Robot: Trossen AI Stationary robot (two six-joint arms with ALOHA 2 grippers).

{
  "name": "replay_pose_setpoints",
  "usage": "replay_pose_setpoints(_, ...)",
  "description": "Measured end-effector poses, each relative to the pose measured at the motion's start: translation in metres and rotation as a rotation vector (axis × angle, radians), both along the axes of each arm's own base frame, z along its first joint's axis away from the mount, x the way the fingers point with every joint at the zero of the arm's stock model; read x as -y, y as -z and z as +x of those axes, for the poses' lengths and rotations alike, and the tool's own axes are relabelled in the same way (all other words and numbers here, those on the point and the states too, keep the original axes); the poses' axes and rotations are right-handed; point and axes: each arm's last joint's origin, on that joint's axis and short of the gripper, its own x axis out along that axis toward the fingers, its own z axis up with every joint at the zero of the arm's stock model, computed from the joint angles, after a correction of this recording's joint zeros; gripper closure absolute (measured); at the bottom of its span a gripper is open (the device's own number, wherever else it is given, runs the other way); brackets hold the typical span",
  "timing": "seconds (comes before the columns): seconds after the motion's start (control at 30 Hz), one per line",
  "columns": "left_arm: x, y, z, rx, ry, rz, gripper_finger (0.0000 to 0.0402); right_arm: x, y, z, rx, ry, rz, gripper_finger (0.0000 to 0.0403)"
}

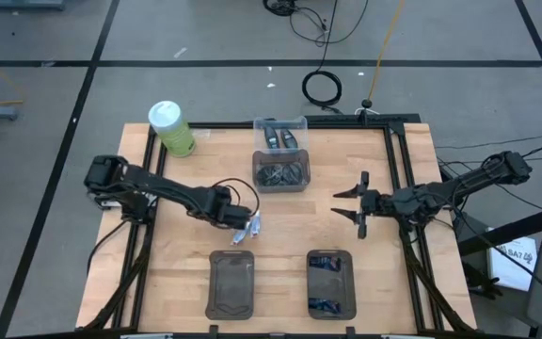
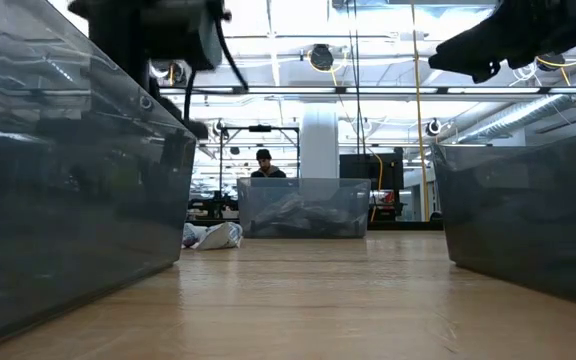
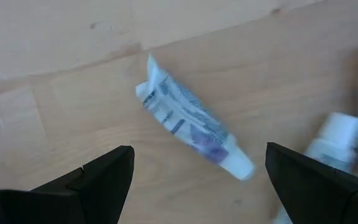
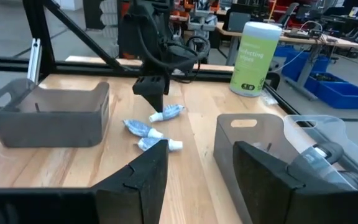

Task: Pick & Place Travel size toiletries
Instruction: Put the left white toothpaste into the left black bin

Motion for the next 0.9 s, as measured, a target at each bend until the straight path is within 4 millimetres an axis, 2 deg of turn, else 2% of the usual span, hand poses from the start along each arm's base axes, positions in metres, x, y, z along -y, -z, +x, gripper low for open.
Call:
replay_pose_setpoints(0.4, -0.011, 0.035, 0.007, -0.139, -0.059, 0.024, 0.0046, 0.0, 0.003, -0.001, -0.022, 0.001, 0.023, 0.0238)
replay_pose_setpoints(0.6, -0.013, 0.041, 0.012, -0.142, -0.035, -0.008, 0.005, -0.002, 0.003, -0.001, -0.034, -0.067, 0.057, 0.0238)
replay_pose_setpoints(0.73, -0.013, 0.04, 0.015, -0.108, -0.009, -0.019, 0.0085, -0.002, 0.003, -0.001, -0.033, -0.069, 0.068, 0.0238)
replay_pose_setpoints(0.9, -0.013, 0.041, 0.018, -0.082, 0.027, -0.029, 0.0159, -0.002, 0.003, -0.001, -0.026, -0.064, 0.062, 0.0239)
